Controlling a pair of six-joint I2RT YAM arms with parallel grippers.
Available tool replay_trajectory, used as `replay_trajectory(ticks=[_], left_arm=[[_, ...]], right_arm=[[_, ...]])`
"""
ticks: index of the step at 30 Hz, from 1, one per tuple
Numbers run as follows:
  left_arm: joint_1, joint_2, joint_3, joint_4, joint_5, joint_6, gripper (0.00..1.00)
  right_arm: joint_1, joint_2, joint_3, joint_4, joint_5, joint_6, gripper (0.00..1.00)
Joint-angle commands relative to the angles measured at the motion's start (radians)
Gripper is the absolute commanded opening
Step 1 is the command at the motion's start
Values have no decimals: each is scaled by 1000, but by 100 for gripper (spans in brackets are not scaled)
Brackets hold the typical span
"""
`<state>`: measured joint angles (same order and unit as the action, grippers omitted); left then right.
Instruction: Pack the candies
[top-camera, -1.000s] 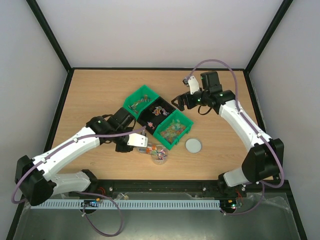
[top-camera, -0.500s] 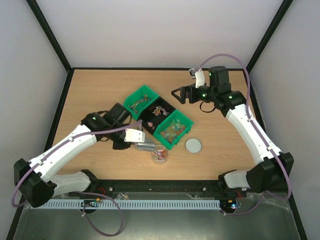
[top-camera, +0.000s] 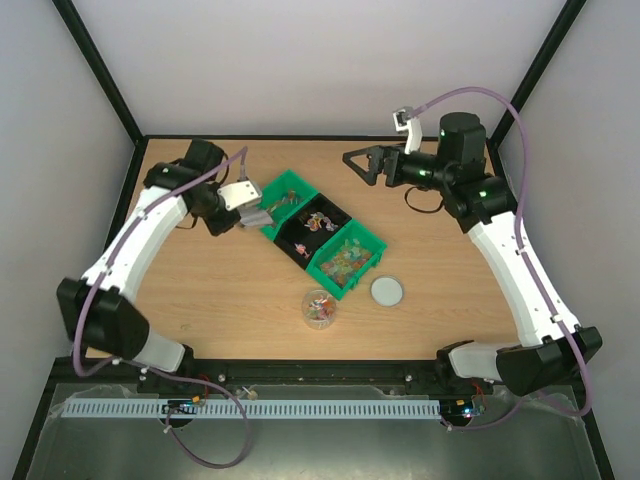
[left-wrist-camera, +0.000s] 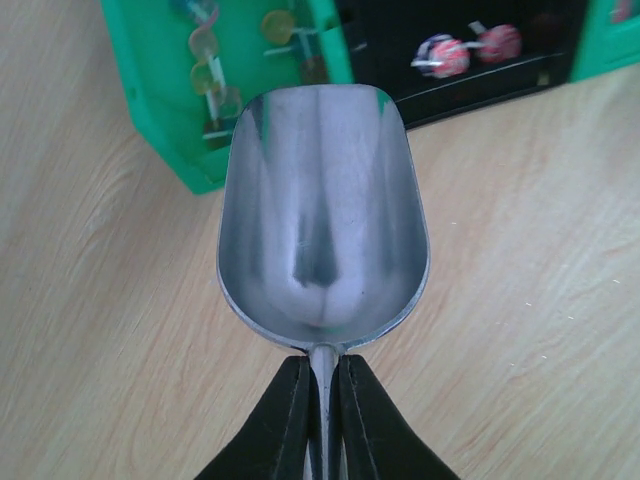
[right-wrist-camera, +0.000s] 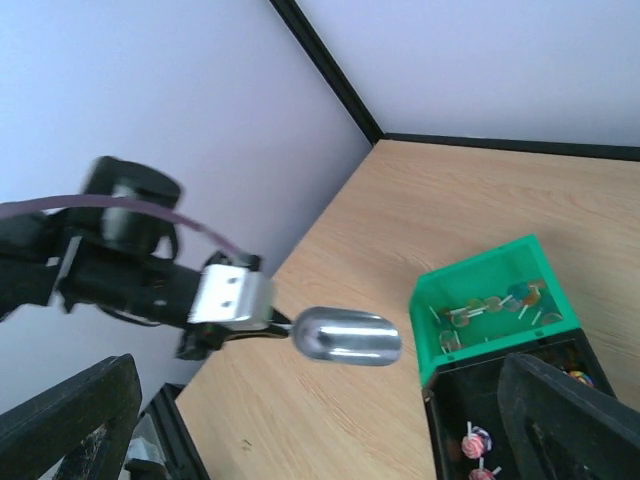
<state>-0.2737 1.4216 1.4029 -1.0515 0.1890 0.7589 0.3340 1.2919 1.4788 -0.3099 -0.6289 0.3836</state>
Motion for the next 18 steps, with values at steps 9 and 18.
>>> replay_trajectory(ticks=[9,18], left_arm=[[-82,396,340,-215,-299,-161,2],[-108,539,426,-244,-428,-175,2]], right_arm=[[-1,14,90,-26,-40,136,99],[-1,12,94,-22,-69,160,99]])
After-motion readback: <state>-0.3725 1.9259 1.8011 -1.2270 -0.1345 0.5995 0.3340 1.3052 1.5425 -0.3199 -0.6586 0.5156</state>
